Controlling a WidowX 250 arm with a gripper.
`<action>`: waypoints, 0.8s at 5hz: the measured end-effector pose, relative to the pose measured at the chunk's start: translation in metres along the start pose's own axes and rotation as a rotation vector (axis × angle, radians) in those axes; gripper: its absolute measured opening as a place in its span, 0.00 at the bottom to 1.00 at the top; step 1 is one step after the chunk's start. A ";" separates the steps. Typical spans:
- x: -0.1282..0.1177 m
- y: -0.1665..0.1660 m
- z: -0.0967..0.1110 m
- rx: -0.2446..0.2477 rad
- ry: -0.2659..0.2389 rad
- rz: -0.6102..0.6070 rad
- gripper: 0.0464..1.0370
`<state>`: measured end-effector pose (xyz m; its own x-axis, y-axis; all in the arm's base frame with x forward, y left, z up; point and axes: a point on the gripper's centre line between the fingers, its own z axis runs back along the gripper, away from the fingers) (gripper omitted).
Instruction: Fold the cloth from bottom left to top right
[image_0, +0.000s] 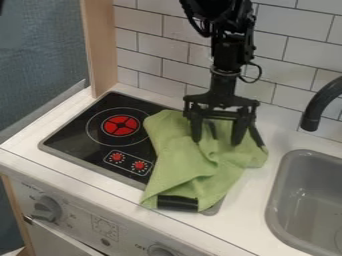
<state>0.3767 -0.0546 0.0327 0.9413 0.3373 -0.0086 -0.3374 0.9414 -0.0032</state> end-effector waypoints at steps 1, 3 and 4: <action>-0.001 0.000 0.000 -0.002 0.006 -0.010 0.96; 0.000 0.003 0.043 -0.054 -0.069 -0.025 0.96; -0.006 0.005 0.062 -0.087 -0.097 -0.049 0.96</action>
<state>0.3698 -0.0521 0.0948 0.9516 0.2937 0.0903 -0.2861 0.9541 -0.0880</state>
